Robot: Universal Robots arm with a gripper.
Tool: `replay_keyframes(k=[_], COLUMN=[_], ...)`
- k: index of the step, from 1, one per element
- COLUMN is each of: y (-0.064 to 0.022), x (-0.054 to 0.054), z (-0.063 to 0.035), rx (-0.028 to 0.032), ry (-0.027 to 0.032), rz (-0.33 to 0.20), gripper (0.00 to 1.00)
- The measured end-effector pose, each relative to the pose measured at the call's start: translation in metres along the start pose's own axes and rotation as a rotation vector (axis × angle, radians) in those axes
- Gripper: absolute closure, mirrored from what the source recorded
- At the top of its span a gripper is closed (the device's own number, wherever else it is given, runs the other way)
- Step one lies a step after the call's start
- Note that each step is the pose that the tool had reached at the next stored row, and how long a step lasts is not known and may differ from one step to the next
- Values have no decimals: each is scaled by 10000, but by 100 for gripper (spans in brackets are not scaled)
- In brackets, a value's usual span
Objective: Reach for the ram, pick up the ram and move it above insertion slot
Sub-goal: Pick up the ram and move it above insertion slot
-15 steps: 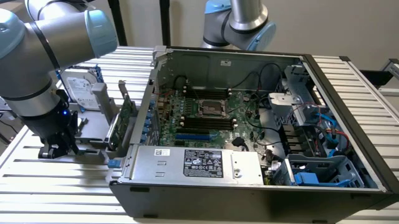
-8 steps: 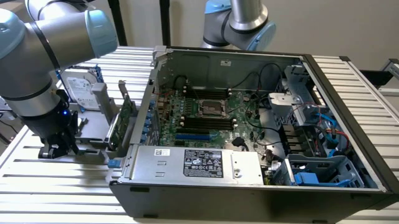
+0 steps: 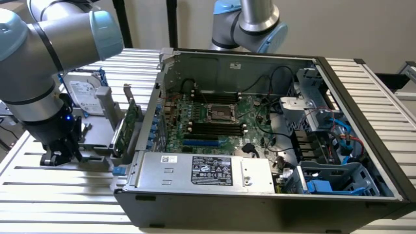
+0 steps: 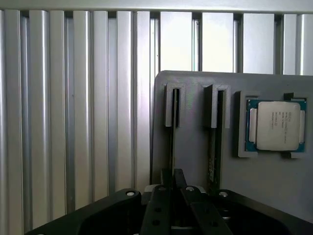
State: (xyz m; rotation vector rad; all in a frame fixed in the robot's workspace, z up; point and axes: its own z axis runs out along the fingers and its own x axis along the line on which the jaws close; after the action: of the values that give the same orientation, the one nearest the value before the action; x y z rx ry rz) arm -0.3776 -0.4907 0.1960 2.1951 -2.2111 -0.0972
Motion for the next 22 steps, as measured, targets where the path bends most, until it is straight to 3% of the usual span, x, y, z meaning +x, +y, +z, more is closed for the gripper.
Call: replay_keyframes(k=[6,14,17,22], y=[1,4,5,-2], x=[-1,-4,-7,-12], z=[-31,-149,-224,-445], rx=[-1,-1,0,-1], ry=[2,10,14,17], rz=[1,1,2,1], gripper=[87,87,87,87])
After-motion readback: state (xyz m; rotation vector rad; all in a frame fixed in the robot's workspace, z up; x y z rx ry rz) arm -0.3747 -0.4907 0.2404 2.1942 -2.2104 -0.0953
